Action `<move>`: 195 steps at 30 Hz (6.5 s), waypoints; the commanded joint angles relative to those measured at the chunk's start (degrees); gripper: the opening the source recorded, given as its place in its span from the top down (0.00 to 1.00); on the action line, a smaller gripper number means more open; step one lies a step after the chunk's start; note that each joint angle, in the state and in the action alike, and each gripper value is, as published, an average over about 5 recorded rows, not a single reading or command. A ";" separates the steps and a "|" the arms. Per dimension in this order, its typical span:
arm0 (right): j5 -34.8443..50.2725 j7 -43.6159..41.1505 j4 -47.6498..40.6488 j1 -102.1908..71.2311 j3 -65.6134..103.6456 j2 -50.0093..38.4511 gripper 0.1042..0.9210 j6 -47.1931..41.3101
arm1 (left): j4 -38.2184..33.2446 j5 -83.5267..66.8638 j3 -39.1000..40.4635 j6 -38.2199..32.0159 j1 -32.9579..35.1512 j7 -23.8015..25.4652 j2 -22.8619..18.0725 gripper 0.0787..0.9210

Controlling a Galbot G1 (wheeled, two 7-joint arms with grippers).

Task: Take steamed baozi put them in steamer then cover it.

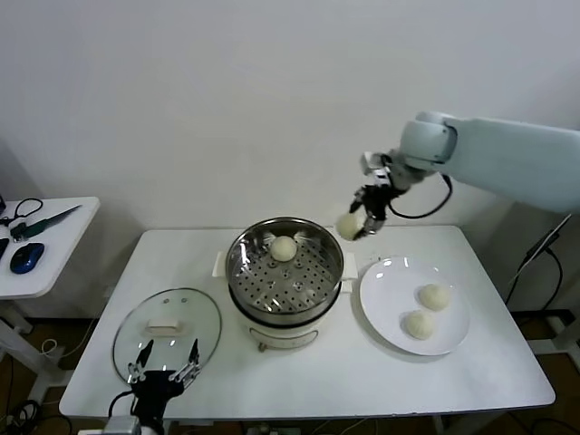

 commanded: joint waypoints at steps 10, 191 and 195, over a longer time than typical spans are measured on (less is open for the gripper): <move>2.07 9.65 -6.02 -10.83 1.11 23.48 0.33 -7.60 | -0.41 0.13 -0.52 -0.30 0.23 0.06 -0.03 0.12; -16.99 -16.44 -11.52 5.08 -8.12 -3.80 0.12 37.75 | -0.41 6.21 0.31 -2.09 3.11 -0.09 -1.91 0.12; -18.34 -12.83 -10.97 3.13 -11.49 -12.97 0.12 28.20 | -0.41 6.03 0.18 -2.08 2.96 -0.12 -1.83 0.12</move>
